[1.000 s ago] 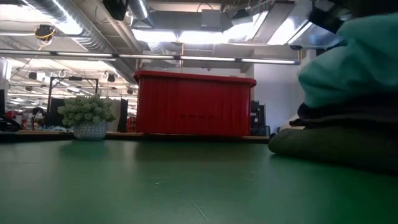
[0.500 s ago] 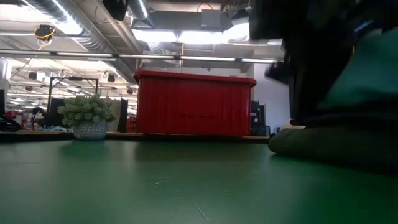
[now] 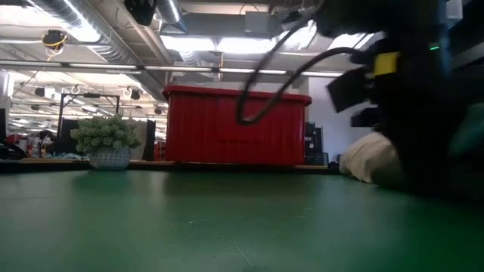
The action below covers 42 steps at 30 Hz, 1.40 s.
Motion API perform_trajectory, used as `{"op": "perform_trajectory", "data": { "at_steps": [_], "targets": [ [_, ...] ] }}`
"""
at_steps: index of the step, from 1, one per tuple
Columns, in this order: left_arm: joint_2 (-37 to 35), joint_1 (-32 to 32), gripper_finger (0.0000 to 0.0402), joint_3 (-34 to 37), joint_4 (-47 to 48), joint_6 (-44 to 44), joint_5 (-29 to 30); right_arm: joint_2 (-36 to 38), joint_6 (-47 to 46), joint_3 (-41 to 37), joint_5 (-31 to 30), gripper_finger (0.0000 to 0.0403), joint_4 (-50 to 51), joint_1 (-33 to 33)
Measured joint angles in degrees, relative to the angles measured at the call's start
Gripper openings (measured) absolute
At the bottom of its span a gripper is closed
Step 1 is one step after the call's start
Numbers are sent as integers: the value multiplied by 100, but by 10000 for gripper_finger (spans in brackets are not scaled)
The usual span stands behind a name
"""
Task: Fold Laundry from Bin
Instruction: Stack the blue short on the gray short, then fold the yellow shirt
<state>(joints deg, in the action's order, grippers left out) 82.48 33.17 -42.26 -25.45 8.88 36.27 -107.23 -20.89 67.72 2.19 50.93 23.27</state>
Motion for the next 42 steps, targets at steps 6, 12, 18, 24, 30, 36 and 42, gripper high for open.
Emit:
{"op": "perform_trajectory", "data": {
  "at_steps": [6,12,18,24,30,36,42],
  "targets": [
    [0,0,13,0,15,22,0,178,-56,-9,79,0,413,531],
    [0,0,13,0,15,125,0,266,-333,-9,129,0,689,947],
    [0,0,13,0,17,149,0,266,-616,-9,295,0,910,1064],
    [0,0,13,0,17,149,2,309,-595,-5,233,1,554,971],
    [0,0,13,0,27,125,2,474,-588,64,335,1,465,924],
    [0,-32,13,0,33,112,38,683,-258,312,-317,1,124,886],
    [-110,-137,13,0,127,-70,69,685,513,689,-943,1,-746,561]
  ]
}}
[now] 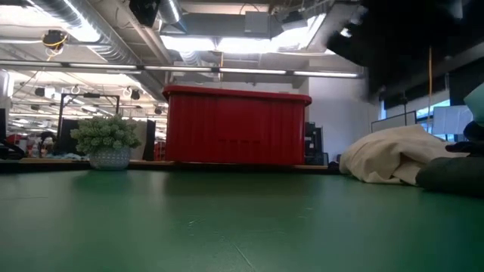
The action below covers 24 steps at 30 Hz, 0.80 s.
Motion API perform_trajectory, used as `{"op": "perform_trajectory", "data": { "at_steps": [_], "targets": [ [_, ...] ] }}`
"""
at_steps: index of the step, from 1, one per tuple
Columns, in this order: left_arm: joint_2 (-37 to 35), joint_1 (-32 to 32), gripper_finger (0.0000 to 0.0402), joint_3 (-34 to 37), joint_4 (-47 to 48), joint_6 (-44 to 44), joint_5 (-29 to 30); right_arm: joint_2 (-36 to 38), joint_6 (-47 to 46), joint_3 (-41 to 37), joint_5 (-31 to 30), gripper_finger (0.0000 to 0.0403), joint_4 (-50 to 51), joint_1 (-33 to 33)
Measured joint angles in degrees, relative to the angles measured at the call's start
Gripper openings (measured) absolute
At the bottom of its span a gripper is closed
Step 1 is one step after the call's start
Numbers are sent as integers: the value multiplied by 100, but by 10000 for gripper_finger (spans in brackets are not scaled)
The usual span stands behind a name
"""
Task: Fold Laundry from Bin
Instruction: Fold the yellow shirt
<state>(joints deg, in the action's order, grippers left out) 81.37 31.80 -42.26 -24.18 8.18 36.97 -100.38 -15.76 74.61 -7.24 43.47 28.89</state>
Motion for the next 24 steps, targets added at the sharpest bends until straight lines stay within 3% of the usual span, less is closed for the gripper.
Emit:
{"op": "perform_trajectory", "data": {
  "at_steps": [5,12,20,24],
  "targets": [
    [-736,-124,13,0,520,-492,435,81,839,89,-376,1,-1710,-223],
    [-2065,-717,13,-4,2185,-417,481,295,1525,72,-410,1,-2137,-681],
    [-2537,-2536,13,-3,3148,-805,-907,481,2687,68,-313,1,-3349,-1572],
    [-2805,-3569,13,-2,3490,-986,-1348,799,3053,68,32,1,-3416,-2297]
  ]
}}
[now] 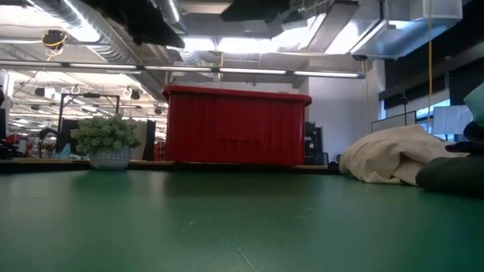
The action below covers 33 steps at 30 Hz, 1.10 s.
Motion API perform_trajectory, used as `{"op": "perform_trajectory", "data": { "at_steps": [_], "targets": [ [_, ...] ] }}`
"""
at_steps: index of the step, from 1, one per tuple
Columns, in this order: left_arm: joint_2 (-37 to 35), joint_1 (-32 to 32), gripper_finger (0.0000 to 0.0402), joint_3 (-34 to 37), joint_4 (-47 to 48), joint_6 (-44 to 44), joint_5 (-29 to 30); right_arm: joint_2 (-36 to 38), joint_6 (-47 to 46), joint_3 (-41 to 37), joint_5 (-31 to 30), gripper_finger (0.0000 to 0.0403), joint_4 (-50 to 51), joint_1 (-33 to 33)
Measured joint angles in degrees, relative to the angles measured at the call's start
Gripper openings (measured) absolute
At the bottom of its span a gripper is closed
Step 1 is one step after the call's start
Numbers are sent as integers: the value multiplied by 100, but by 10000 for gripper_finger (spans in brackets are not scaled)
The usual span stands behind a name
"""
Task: Fold Laundry from Bin
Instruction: Fold the yellow shirt
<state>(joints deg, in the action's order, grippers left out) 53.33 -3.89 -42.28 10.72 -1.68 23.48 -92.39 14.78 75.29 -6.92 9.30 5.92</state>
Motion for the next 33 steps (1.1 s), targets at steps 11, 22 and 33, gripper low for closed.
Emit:
{"op": "perform_trajectory", "data": {
  "at_steps": [11,22,33],
  "targets": [
    [337,-1538,13,-4,40,-148,-1892,123,-386,-42,1962,1,-212,-1398],
    [731,-1455,13,-2,22,-421,-1706,750,-439,-895,1499,1,-420,-1541],
    [887,-2782,18,2,-116,-1350,-1997,1046,-446,-1578,1163,1,-1293,-1570]
  ]
}}
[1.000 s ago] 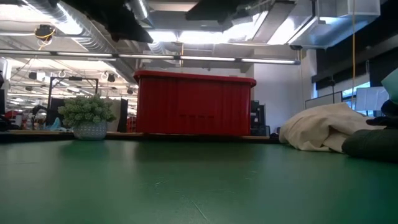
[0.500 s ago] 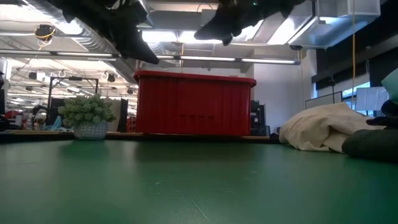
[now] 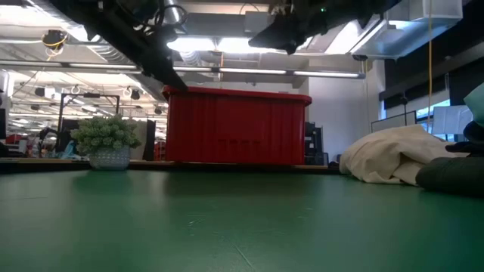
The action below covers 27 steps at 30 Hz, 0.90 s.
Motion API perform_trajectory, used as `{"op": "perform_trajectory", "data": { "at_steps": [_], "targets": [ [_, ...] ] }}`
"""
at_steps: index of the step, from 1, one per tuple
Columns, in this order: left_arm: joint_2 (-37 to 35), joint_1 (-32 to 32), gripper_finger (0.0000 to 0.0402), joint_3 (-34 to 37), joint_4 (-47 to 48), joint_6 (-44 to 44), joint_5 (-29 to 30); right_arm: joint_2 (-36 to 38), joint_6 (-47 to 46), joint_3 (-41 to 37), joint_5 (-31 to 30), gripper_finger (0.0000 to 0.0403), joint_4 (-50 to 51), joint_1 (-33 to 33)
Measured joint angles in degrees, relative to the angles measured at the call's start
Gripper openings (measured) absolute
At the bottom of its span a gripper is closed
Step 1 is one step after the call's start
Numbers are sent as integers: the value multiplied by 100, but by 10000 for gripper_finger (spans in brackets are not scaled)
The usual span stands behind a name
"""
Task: Fold Laundry from Bin
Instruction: Fold the yellow shirt
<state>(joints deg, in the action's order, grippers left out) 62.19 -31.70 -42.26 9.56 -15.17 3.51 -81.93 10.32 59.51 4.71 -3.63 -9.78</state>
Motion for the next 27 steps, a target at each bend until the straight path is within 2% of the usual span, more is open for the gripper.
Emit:
{"op": "perform_trajectory", "data": {
  "at_steps": [4,9,11,15,17,22,27],
  "targets": [
    [7,-289,40,-193,54,-236,-1,-13,197,-26,-46,1,-214,-33],
    [11,-437,90,-507,142,-828,23,-9,449,-24,-275,1,-801,-86],
    [7,-479,113,-604,137,-1018,189,-9,498,-20,-567,1,-988,-85],
    [100,-520,154,-734,311,-1361,577,-9,364,-18,-1558,1,-1322,-83],
    [203,-520,169,-805,368,-1551,699,-9,355,-15,-1765,1,-1404,-87],
    [599,-516,196,-1130,549,-1958,1313,-47,344,-13,-1641,4,-1675,-122],
    [941,-516,213,-1681,753,-1991,1609,-133,485,-13,-1530,49,-1682,-116]
  ]
}}
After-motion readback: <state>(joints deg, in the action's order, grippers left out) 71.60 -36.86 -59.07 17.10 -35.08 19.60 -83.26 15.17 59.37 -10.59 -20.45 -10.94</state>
